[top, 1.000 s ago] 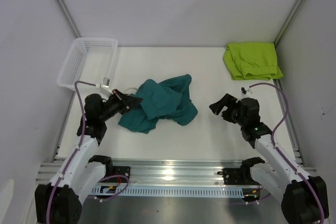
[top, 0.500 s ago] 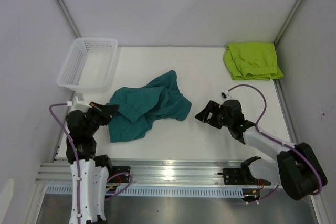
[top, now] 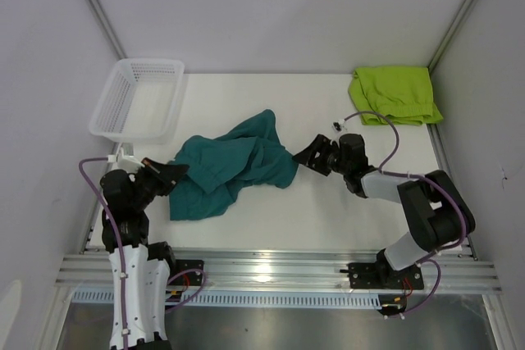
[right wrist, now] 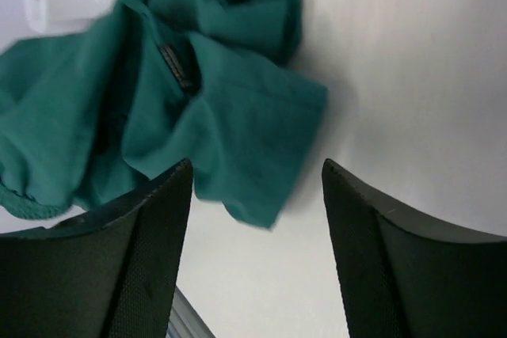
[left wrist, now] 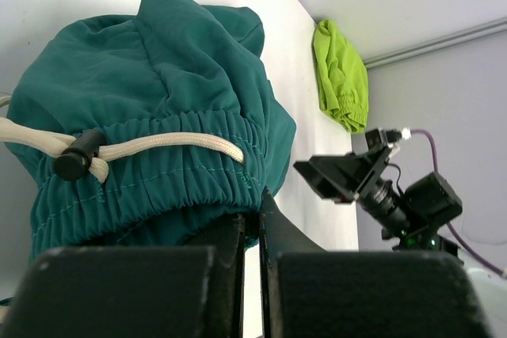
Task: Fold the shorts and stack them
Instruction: Flatten the shorts out
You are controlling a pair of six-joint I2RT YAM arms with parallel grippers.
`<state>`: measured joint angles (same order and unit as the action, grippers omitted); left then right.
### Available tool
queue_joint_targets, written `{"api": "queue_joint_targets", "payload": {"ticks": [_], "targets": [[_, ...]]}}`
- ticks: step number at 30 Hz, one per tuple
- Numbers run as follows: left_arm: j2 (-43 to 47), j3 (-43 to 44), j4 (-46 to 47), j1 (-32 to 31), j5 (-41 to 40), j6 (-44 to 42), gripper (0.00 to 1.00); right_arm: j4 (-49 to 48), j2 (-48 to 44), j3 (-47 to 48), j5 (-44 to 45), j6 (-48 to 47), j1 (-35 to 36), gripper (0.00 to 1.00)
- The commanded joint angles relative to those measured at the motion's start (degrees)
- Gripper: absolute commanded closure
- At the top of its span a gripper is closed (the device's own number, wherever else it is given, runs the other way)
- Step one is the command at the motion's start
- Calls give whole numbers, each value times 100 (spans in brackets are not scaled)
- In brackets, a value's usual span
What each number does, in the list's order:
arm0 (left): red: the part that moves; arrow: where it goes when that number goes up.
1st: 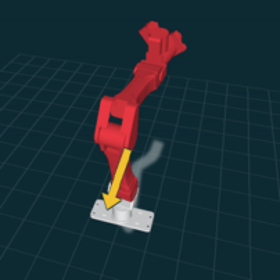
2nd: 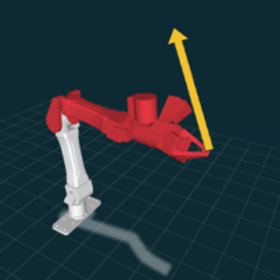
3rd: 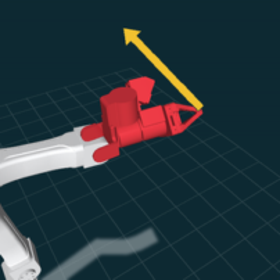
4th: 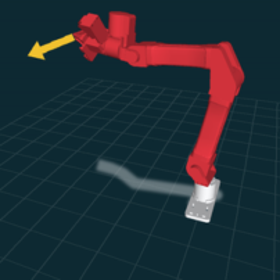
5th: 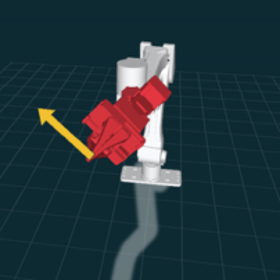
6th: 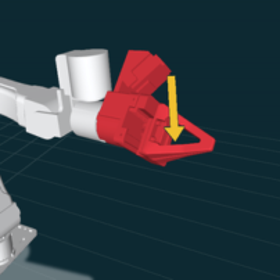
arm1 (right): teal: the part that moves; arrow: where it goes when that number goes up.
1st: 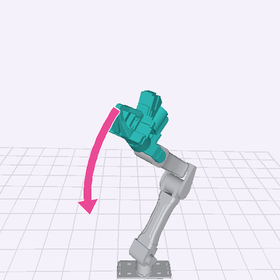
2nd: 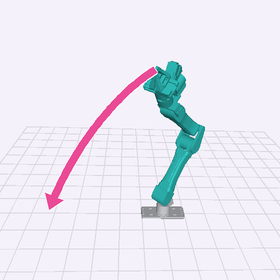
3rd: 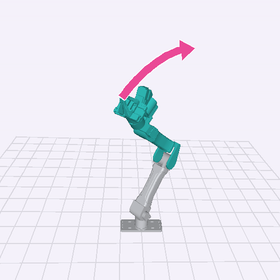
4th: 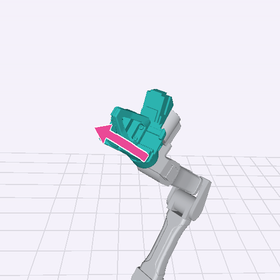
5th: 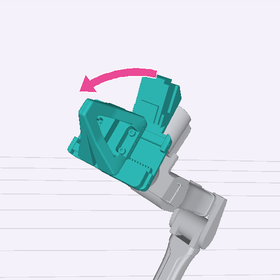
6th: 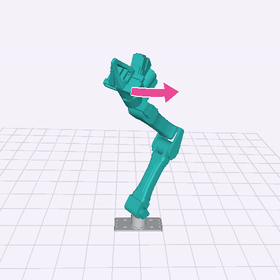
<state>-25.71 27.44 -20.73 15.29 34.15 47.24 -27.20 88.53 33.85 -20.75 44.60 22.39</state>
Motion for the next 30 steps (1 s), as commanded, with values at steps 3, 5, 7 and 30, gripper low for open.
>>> {"api": "queue_joint_targets", "payload": {"ticks": [3, 5, 7, 30], "targets": [[40, 262, 52, 71, 241, -172, 100, -830, 795, 605, -456, 197, -112, 34], [40, 288, 34, 71, 241, -189, 100, -787, 963, 719, -447, 216, -86, 35], [23, 332, 17, 80, 232, -198, 100, -760, 1096, 764, -421, 242, -86, 35], [-92, 516, 17, 123, 241, -242, 100, -1192, 1096, 254, -456, 857, 151, 41]]}}
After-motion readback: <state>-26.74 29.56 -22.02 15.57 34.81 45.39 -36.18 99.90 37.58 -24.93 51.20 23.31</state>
